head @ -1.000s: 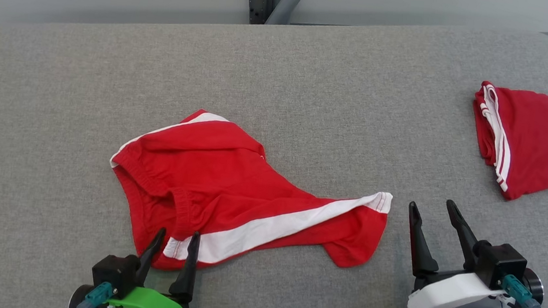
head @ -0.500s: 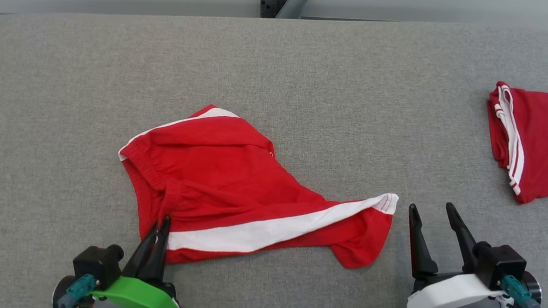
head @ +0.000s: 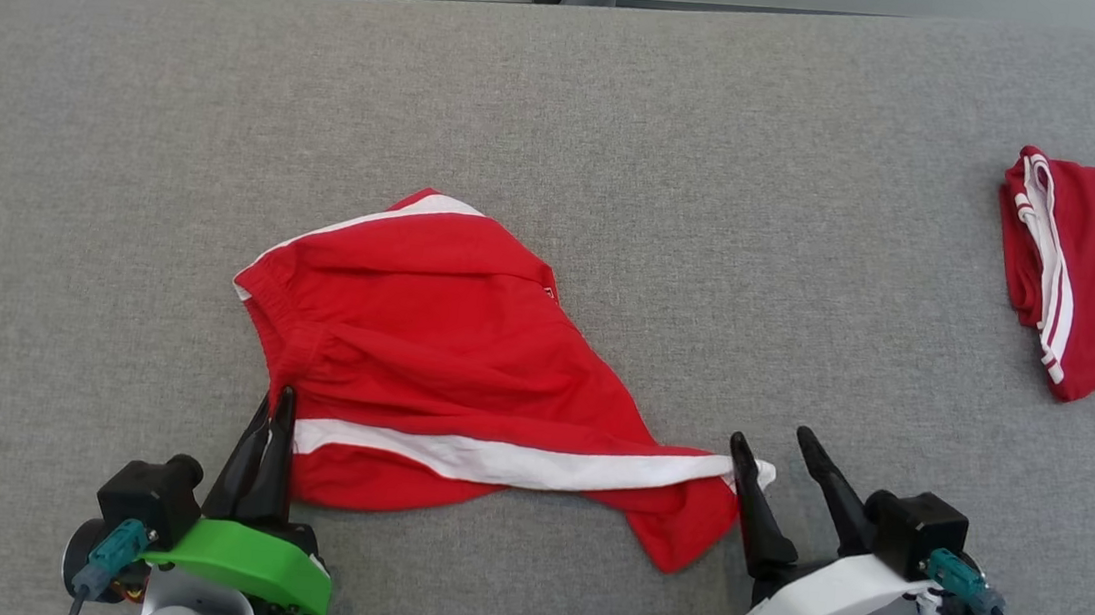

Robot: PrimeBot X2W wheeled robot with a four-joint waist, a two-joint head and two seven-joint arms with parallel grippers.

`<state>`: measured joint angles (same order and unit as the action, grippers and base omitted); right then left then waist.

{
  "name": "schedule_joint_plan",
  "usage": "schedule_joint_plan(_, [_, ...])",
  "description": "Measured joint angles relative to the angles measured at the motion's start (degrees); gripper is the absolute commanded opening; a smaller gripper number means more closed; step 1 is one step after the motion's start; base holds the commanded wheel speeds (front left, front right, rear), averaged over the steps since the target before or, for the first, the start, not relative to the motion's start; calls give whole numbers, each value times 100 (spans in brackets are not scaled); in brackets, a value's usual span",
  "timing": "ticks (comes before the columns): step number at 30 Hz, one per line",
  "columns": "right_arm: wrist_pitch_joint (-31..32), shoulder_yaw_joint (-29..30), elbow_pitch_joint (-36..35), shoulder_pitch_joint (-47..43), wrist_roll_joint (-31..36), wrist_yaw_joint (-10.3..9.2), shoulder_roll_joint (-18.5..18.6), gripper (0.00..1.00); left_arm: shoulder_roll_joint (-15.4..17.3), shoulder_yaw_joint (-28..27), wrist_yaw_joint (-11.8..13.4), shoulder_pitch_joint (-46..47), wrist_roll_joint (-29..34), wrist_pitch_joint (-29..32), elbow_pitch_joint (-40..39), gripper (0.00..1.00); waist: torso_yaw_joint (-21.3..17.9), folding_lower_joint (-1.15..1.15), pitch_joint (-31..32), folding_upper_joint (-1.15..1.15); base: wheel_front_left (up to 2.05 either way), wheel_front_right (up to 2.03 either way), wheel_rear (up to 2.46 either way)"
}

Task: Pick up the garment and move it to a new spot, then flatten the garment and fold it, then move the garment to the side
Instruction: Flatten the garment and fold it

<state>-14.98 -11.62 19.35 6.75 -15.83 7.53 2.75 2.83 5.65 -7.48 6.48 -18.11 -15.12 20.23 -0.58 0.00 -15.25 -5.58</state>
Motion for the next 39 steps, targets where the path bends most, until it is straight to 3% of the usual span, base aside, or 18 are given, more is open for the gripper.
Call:
schedule_joint_plan(9, [0,-521,-111,-64,-435,0,208,100,0,60,0,38,1,0,-22,0,-9,0,-107,0,0,0,0])
schedule_joint_plan(20, [0,-622,-33,-260,-698,0,319,96,0,133,0,35,-2,-1,10,0,-55,0,-29,0,0,0,0])
schedule_joint_plan(22, [0,-631,0,-258,-724,0,316,84,0,153,0,34,-3,0,11,0,-32,0,-24,0,0,0,0])
schedule_joint_plan(24, [0,-659,29,-241,-728,0,308,49,0,159,0,32,-2,0,14,0,-9,0,-20,0,0,0,0])
schedule_joint_plan(26, [0,-680,57,-201,-746,0,297,45,0,162,0,29,-2,0,18,0,12,0,-24,0,0,0,0])
schedule_joint_plan(28, [0,-708,83,-149,-770,0,294,33,0,166,0,28,-2,0,23,0,29,0,-31,0,0,0,0])
schedule_joint_plan(31, [1,-724,98,-121,-771,0,285,2,0,174,0,29,-2,-1,29,0,51,0,-49,0,0,0,0])
schedule_joint_plan(39, [0,-597,-44,-67,-767,0,283,0,0,201,0,21,-3,-1,74,0,60,0,15,0,0,0,0])
